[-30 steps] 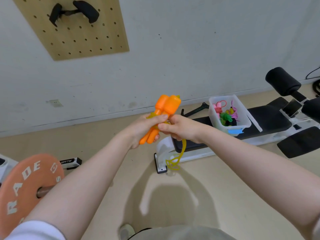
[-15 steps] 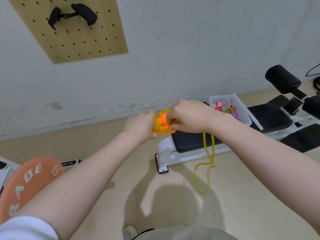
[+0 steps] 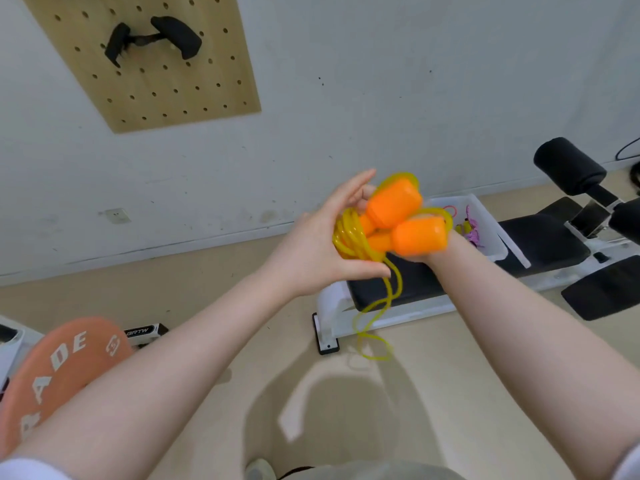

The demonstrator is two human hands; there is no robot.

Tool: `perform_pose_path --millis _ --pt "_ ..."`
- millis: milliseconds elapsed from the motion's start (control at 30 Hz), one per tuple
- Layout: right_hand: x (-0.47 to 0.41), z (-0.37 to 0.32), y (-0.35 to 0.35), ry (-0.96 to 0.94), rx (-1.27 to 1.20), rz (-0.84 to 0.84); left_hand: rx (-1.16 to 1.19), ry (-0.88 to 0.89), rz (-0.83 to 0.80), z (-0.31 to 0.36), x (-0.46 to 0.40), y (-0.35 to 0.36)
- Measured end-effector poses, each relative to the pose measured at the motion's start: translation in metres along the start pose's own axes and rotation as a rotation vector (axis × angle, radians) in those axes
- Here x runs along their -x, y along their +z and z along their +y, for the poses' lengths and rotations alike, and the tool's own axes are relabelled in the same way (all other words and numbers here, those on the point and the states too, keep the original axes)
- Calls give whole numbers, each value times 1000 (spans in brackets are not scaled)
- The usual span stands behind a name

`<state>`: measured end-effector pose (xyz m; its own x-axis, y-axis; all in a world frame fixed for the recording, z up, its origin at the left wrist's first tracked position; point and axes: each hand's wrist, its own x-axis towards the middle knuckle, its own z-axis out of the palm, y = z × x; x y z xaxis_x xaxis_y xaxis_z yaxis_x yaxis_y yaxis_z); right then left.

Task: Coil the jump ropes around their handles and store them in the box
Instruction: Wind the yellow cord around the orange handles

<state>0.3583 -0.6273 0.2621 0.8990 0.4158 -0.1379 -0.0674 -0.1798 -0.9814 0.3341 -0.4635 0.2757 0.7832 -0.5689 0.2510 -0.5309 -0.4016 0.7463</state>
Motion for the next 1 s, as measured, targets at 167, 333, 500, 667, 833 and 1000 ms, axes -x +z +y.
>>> perform_pose_path --millis 167,333,500,667,833,1000 --pt "-4 27 38 -16 195 112 71 -191 209 -35 -5 -18" --pt "1 36 40 71 564 -71 -572 -468 37 -87 -1 -44" --pt "-6 -2 43 -99 1052 -257 -1014 -500 -312 -89 5 -13" --pt "-10 -23 1 -175 753 -38 -1085 -68 -438 -48 2 20" --pt "-12 16 -9 -152 143 144 -448 -193 -107 -23 10 -3" --pt "-19 44 33 29 -137 181 -177 -179 58 -27 21 -10"
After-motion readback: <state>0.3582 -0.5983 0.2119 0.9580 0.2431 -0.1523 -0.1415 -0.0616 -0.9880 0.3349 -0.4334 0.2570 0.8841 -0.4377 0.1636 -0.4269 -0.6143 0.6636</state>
